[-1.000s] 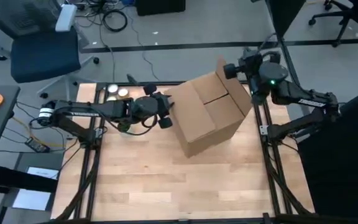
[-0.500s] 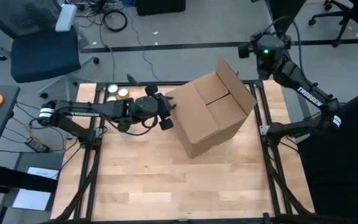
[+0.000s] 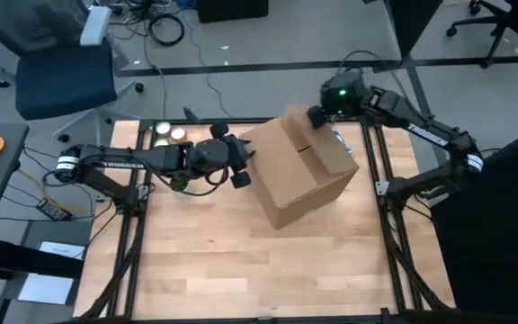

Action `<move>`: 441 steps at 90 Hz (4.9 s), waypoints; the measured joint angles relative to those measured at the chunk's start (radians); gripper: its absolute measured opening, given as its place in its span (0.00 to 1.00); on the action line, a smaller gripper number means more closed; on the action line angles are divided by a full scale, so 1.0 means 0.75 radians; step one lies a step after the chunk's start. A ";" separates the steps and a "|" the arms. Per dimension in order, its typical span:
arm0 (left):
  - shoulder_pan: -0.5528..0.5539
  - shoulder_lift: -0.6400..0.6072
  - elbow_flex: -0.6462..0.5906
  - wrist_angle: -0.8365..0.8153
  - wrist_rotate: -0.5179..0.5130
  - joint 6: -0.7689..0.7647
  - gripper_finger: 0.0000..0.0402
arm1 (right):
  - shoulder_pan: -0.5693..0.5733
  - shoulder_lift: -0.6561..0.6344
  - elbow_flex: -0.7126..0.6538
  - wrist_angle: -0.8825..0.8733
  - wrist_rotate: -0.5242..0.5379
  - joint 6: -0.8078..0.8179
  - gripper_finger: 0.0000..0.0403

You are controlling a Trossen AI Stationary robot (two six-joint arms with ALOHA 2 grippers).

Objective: Wrap mug
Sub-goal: Close the cardboard box, then return to Home Position

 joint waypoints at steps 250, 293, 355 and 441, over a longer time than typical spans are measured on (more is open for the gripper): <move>0.860 -0.072 -0.126 0.193 0.091 0.464 0.31 | 0.297 0.377 0.001 0.686 -0.141 -0.245 0.00; 0.857 -0.195 -0.086 -0.252 0.126 0.313 0.31 | 0.297 0.272 -0.006 0.782 -0.115 -0.365 0.00; 0.422 -0.951 -1.096 0.789 1.018 -0.391 0.31 | 0.830 0.029 -0.040 0.520 -0.672 -0.600 0.00; 0.268 -1.427 -1.351 0.547 0.892 -0.534 0.31 | 0.866 -1.182 -1.564 1.292 -0.485 0.123 0.00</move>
